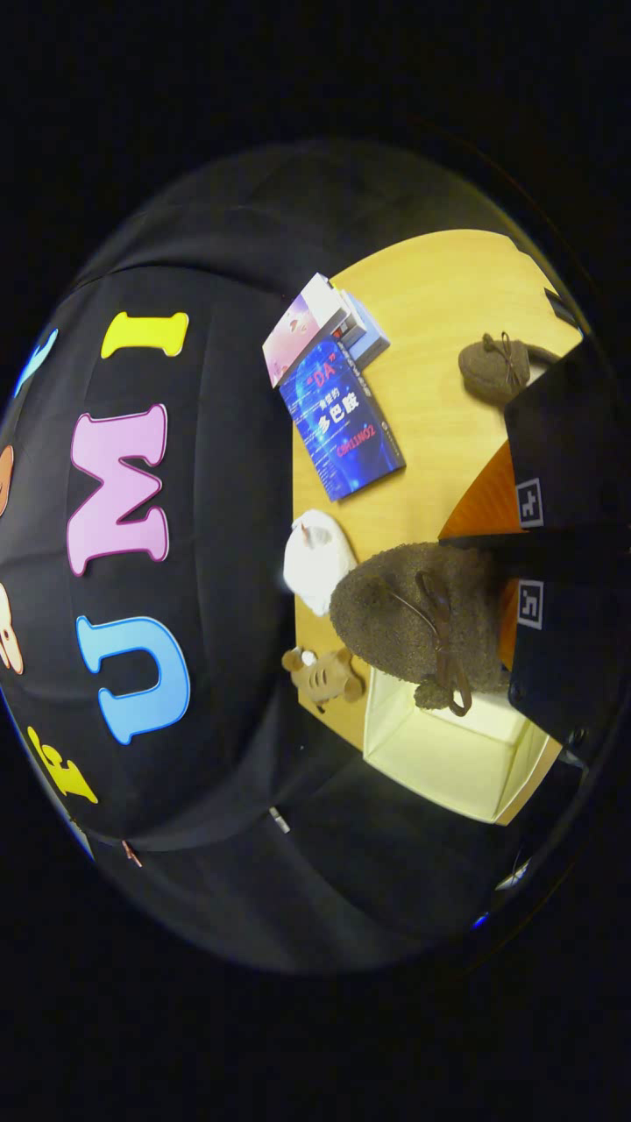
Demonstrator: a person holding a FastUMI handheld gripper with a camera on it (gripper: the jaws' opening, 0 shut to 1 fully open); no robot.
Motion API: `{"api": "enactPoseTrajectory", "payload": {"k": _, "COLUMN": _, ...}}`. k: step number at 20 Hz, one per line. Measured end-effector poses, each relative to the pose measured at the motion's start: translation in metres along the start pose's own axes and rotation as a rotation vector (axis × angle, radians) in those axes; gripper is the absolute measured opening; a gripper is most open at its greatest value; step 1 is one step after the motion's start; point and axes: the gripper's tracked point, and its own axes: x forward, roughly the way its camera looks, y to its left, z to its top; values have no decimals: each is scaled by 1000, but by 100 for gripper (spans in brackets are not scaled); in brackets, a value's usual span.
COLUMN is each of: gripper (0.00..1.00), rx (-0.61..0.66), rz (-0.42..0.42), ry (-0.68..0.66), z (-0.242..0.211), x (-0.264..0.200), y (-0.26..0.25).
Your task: Open the storage box then place both shoes into the box .Put the left shoe in first, then the right shoe, with the right side of both shoes facing outward in a uniform manner.
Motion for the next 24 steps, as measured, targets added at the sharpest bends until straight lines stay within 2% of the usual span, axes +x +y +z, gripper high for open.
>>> {"api": "enactPoseTrajectory", "payload": {"k": 4, "gripper": 7, "rx": 14, "rz": 50, "ry": 17, "z": 10, "x": 17, "y": 60}}
{"api": "enactPoseTrajectory", "payload": {"k": 8, "gripper": 7, "rx": 19, "rz": 65, "ry": 86, "z": -11, "x": 57, "y": 110}}
{"api": "enactPoseTrajectory", "payload": {"k": 16, "gripper": 7, "rx": 49, "rz": -25, "ry": 242, "z": -81, "x": 127, "y": 158}}
{"api": "enactPoseTrajectory", "payload": {"k": 22, "gripper": 7, "rx": 88, "rz": -75, "ry": 321, "z": -112, "x": 146, "y": 178}}
{"api": "enactPoseTrajectory", "payload": {"k": 24, "gripper": 7, "rx": 79, "rz": -63, "ry": 330, "z": -118, "x": 150, "y": 184}}
